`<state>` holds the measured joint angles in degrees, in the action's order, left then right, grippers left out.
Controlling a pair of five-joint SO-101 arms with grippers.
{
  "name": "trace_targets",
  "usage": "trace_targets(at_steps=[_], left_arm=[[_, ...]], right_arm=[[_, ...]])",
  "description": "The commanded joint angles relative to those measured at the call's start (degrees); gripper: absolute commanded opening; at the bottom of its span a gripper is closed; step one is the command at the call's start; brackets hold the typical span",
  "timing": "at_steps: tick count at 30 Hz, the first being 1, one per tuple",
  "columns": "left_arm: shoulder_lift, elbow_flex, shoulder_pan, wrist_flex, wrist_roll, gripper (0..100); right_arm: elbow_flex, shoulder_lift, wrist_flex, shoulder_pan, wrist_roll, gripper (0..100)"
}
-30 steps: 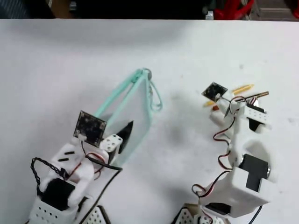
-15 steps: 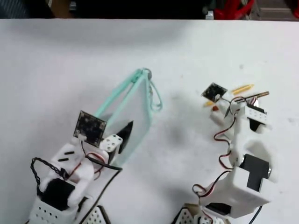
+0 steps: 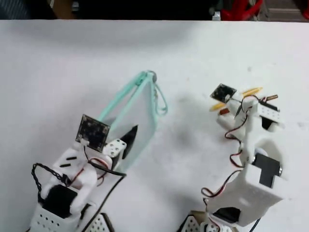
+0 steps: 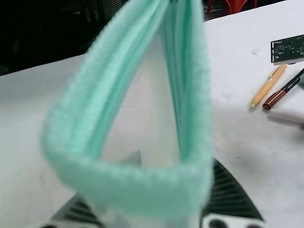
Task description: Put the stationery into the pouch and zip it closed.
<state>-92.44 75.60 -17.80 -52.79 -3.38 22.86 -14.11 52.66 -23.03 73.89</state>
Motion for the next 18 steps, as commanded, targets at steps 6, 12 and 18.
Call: trace_targets(at_steps=[6, 12, 18], left_arm=[[-0.4, -1.1, 0.4, 1.6, -0.5, 20], [-0.4, -1.1, 0.1, 1.3, -0.4, 20], [-0.4, -1.1, 0.0, 0.4, -0.5, 24]], right_arm=[[-11.4, 23.7, 18.9, 2.2, -9.0, 1.8], [-23.2, 35.2, 29.8, 10.3, -24.2, 1.8], [-38.0, 43.5, 34.8, 26.3, -53.1, 1.8]])
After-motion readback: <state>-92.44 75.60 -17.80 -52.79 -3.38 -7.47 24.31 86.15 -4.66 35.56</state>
